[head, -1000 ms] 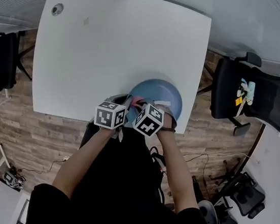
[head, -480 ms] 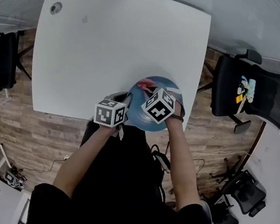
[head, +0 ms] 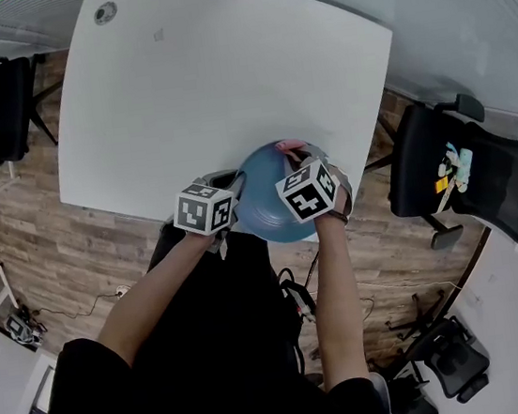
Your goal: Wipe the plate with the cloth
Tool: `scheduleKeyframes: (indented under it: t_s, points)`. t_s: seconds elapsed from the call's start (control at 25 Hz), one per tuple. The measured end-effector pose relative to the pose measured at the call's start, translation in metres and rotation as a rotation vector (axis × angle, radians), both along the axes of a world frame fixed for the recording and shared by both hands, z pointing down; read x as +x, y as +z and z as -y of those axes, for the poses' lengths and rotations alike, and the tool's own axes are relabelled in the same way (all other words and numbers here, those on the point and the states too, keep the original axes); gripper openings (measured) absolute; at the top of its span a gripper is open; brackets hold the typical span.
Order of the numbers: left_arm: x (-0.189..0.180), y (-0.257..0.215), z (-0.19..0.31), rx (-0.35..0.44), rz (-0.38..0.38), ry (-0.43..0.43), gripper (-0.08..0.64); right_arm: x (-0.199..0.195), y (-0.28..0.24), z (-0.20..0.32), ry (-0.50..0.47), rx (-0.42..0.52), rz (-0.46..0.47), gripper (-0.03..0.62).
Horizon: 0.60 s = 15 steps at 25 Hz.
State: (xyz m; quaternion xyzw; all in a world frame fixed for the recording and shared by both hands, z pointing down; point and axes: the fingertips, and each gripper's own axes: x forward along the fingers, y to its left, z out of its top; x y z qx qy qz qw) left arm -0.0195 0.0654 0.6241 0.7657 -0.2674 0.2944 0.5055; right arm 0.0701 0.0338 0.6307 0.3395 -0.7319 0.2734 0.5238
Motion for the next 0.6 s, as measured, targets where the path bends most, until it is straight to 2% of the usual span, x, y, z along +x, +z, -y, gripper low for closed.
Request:
scheduleKeyframes:
  t_s: [0.24,0.36,0.6]
  points:
    - [-0.001,0.001,-0.001,0.013,0.002,-0.013,0.017,0.003,0.001,-0.006,0.034,0.041,-0.031,0.023]
    - [-0.001,0.001,-0.001,0.013,0.004,-0.021,0.017,-0.005,0.001,-0.014,-0.003,0.046,-0.052,0.023]
    - [0.000,0.001,-0.001,0.009,0.002,-0.034,0.017,-0.036,0.001,-0.053,-0.120,0.032,-0.019,0.023]
